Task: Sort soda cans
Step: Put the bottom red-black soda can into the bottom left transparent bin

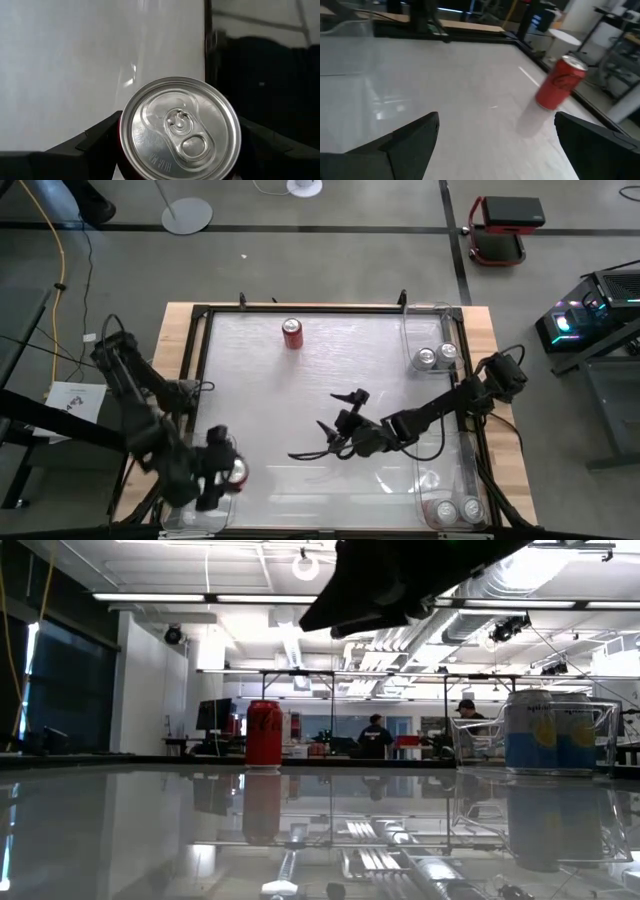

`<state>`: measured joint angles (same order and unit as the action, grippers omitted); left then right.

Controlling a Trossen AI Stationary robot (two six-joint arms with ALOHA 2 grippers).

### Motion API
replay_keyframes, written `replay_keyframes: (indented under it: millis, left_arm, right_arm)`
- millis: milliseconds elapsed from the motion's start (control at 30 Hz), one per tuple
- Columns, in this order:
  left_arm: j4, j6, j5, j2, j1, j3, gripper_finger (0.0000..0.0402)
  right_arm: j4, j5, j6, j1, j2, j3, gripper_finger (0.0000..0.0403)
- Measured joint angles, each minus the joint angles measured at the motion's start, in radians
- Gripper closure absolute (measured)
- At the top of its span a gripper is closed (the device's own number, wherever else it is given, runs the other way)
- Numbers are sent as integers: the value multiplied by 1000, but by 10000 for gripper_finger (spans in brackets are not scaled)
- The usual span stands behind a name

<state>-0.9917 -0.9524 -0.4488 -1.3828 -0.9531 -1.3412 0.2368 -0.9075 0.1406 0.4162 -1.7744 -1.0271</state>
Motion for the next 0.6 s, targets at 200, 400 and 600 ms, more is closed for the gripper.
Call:
replay_keyframes:
  millis: [200,400,600]
  left_arm:
    - [-116,-353,-126,-82,-201,3,103]
    - [-212,-695,-249,-153,-374,3,103]
    - [-223,-930,-285,-242,-456,3,103]
  right_arm:
    - [38,60,-18,-18,0,0,18]
    - [54,82,-18,-17,0,0,18]
    - [75,87,-26,-23,0,0,18]
